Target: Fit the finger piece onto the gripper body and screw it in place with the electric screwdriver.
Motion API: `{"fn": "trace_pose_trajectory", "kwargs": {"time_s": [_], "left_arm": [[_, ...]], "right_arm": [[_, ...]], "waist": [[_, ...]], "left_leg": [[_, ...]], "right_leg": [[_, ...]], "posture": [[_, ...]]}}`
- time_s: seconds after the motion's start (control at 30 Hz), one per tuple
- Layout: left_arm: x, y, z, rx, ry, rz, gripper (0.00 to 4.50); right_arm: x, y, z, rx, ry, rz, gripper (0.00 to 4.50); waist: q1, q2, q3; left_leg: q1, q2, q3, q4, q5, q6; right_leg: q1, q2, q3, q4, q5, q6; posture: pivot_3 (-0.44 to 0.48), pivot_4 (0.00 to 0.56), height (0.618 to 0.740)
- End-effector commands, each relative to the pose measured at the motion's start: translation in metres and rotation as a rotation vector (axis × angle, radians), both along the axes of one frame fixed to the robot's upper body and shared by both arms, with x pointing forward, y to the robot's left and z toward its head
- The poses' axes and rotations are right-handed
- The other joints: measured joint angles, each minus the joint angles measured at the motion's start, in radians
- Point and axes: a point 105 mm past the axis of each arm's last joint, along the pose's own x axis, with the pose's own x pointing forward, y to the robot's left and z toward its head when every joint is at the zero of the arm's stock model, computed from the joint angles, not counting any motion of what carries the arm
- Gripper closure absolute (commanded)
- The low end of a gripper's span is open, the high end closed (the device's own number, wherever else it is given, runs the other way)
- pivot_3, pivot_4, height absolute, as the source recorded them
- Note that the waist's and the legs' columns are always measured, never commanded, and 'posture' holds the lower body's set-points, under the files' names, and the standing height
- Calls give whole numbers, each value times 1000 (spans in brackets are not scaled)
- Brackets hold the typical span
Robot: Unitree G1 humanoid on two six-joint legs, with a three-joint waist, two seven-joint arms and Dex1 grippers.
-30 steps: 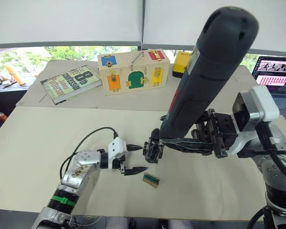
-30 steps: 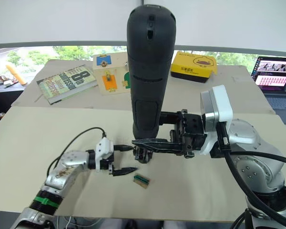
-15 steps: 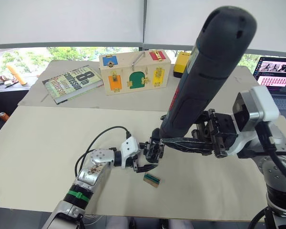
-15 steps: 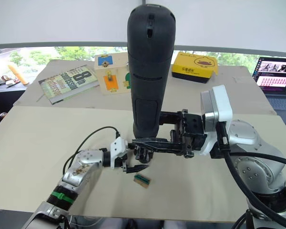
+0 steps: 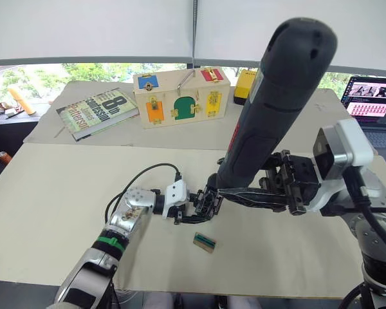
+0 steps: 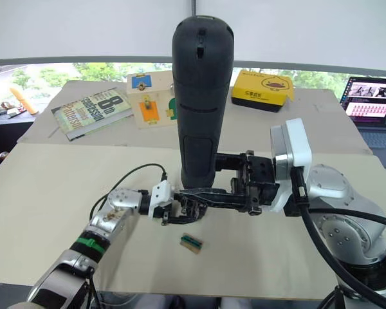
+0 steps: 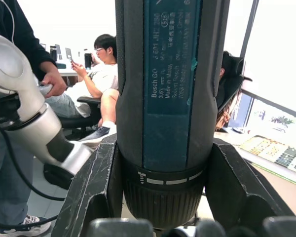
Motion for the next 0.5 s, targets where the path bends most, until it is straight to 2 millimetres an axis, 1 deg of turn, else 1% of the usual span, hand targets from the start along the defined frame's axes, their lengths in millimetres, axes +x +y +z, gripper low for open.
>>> {"fn": "trace_pose_trajectory", "kwargs": {"time_s": [0.03,0.2,0.27,0.3,0.37,0.43,0.5], "left_arm": [[7,4,-11,56,9,8,2200],[6,5,-14,51,39,19,2200],[5,8,-13,31,62,46,1180],[4,9,-12,19,75,59,911],[3,12,-10,0,62,86,56],[0,16,-8,-12,53,108,56],[-8,20,-5,-33,46,119,56]], "right_arm": [[-12,0,9,17,-45,25,2605],[-13,0,8,14,-40,25,2605],[-13,0,8,15,-38,26,2605],[-13,0,8,15,-37,26,2605],[-14,0,8,15,-35,28,2605],[-14,-1,7,16,-32,30,2605],[-14,-1,7,16,-31,30,2605]], "waist": [[1,0,0],[1,-1,0],[1,-1,0],[0,-1,0],[-2,-1,0],[-7,-1,0],[-10,-1,0]], "left_leg": [[0,0,0,0,0,0],[0,0,0,1,0,1],[0,0,0,1,-1,1],[0,0,0,1,-1,2],[0,0,0,1,-1,2],[0,1,-1,1,-1,1],[0,1,0,1,-1,1]], "right_leg": [[0,0,0,0,0,0],[1,-1,0,0,1,1],[1,-1,0,0,1,1],[1,-1,1,0,1,1],[0,-1,1,0,1,1],[0,-1,1,0,1,1],[0,-1,1,0,0,1]], "posture": [[0,150,740],[0,150,740],[0,150,740],[0,150,740],[0,150,740],[0,150,740],[0,150,740]]}}
